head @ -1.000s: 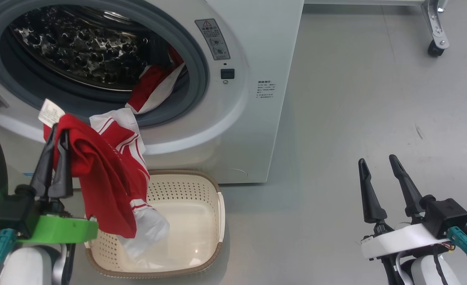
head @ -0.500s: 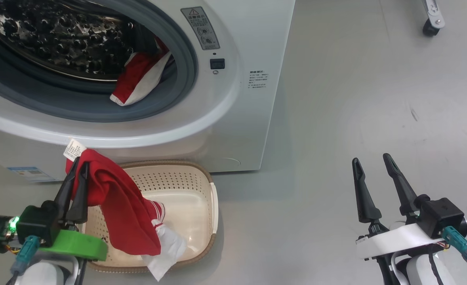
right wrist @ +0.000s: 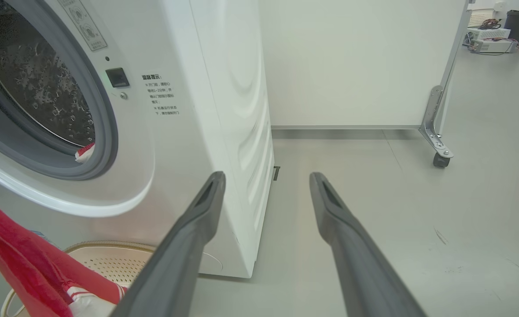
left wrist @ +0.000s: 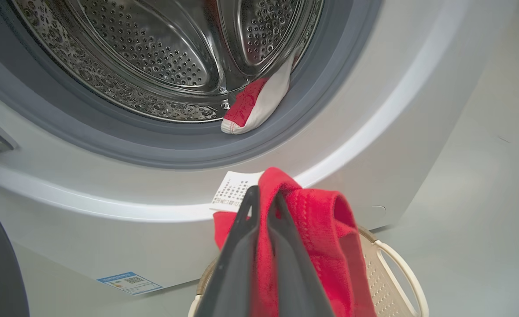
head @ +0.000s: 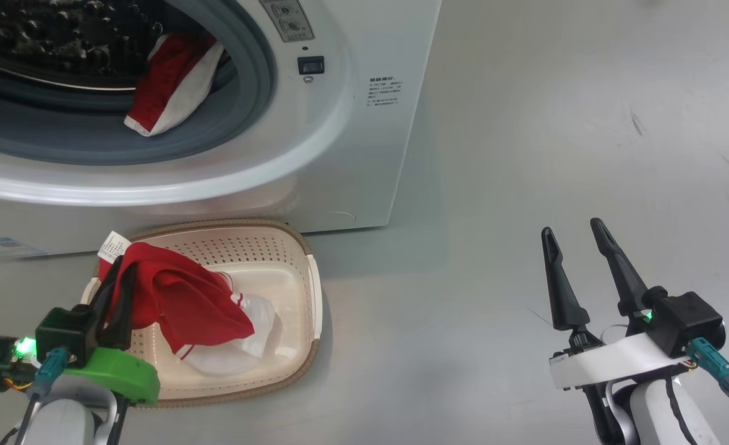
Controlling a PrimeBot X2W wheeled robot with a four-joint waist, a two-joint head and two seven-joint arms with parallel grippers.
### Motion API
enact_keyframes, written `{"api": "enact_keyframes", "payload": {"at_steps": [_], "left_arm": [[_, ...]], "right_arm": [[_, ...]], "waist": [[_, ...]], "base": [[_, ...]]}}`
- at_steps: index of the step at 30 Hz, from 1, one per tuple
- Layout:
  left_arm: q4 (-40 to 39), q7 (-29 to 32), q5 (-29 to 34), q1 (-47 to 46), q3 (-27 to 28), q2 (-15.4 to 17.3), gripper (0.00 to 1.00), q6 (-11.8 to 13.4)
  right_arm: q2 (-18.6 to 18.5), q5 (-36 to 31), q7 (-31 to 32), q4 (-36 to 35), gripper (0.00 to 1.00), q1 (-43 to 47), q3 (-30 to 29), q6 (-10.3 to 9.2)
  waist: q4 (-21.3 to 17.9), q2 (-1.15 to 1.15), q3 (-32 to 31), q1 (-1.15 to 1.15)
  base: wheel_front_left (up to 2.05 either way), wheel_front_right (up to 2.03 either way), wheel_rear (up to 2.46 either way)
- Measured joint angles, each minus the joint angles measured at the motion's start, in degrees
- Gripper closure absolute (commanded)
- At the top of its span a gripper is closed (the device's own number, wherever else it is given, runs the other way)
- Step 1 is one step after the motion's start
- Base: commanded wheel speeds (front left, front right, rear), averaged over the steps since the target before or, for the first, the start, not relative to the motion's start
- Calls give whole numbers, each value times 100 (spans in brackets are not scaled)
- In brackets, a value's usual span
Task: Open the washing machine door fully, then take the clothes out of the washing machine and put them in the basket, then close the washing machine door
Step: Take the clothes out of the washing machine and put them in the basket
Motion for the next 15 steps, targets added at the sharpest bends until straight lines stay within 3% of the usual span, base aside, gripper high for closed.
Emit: {"api": "enact_keyframes", "payload": {"at_steps": [15], "left_arm": [[1100, 402, 281, -870, -254, 209, 100, 0]], "right_arm": [[2, -1, 0, -89, 0, -413, 151, 1]], "waist": [[-443, 0, 846, 0]], "base": [[0, 0, 0]]}}
